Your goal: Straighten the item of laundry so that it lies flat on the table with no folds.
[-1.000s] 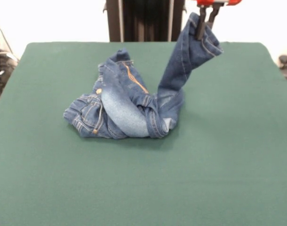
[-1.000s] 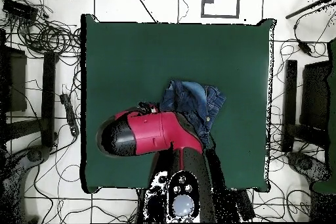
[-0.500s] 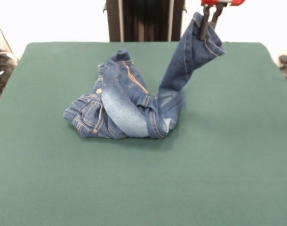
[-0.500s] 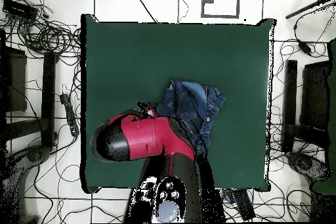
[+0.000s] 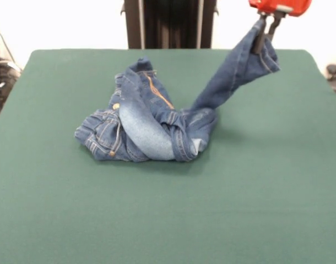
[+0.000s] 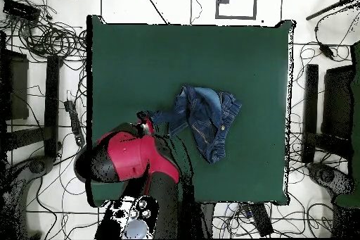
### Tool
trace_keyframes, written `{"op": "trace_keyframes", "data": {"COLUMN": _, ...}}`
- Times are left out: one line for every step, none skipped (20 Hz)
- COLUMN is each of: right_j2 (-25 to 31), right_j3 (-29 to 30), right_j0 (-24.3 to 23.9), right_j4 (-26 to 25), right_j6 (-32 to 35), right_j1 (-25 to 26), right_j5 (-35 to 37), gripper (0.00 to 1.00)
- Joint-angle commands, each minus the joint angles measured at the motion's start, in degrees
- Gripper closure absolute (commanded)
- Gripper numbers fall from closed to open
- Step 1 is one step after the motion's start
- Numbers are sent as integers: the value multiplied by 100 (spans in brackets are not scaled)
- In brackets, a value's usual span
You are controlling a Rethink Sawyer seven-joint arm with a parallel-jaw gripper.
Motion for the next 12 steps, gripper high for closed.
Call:
{"op": "trace_keyframes", "data": {"right_j2": -324, "right_j3": 88, "right_j0": 510, "right_j4": 588, "right_j6": 2117, "right_j1": 786, "right_j5": -660, "gripper": 100}}
{"op": "trace_keyframes", "data": {"right_j2": -348, "right_j3": 77, "right_j0": 544, "right_j4": 612, "right_j6": 2138, "right_j1": 843, "right_j5": -723, "gripper": 100}}
{"op": "trace_keyframes", "data": {"right_j2": -357, "right_j3": 51, "right_j0": 560, "right_j4": 629, "right_j6": 2151, "right_j1": 912, "right_j5": -782, "gripper": 100}}
{"op": "trace_keyframes", "data": {"right_j2": -368, "right_j3": 39, "right_j0": 577, "right_j4": 649, "right_j6": 2163, "right_j1": 962, "right_j5": -844, "gripper": 100}}
{"op": "trace_keyframes", "data": {"right_j2": -375, "right_j3": 11, "right_j0": 596, "right_j4": 677, "right_j6": 2188, "right_j1": 1029, "right_j5": -906, "gripper": 100}}
{"op": "trace_keyframes", "data": {"right_j2": -396, "right_j3": -53, "right_j0": 650, "right_j4": 724, "right_j6": 2235, "right_j1": 1120, "right_j5": -942, "gripper": 100}}
{"op": "trace_keyframes", "data": {"right_j2": -390, "right_j3": -78, "right_j0": 663, "right_j4": 756, "right_j6": 2249, "right_j1": 1166, "right_j5": -988, "gripper": 100}}
{"op": "trace_keyframes", "data": {"right_j2": -379, "right_j3": -94, "right_j0": 675, "right_j4": 781, "right_j6": 2257, "right_j1": 1200, "right_j5": -1035, "gripper": 100}}
{"op": "trace_keyframes", "data": {"right_j2": -373, "right_j3": -116, "right_j0": 682, "right_j4": 789, "right_j6": 2253, "right_j1": 1230, "right_j5": -1075, "gripper": 100}}
{"op": "trace_keyframes", "data": {"right_j2": -369, "right_j3": -128, "right_j0": 702, "right_j4": 798, "right_j6": 2246, "right_j1": 1256, "right_j5": -1127, "gripper": 100}}
{"op": "trace_keyframes", "data": {"right_j2": -363, "right_j3": -149, "right_j0": 711, "right_j4": 816, "right_j6": 2234, "right_j1": 1286, "right_j5": -1211, "gripper": 100}}
{"op": "trace_keyframes", "data": {"right_j2": -333, "right_j3": -160, "right_j0": 710, "right_j4": 847, "right_j6": 2216, "right_j1": 1312, "right_j5": -1268, "gripper": 100}}
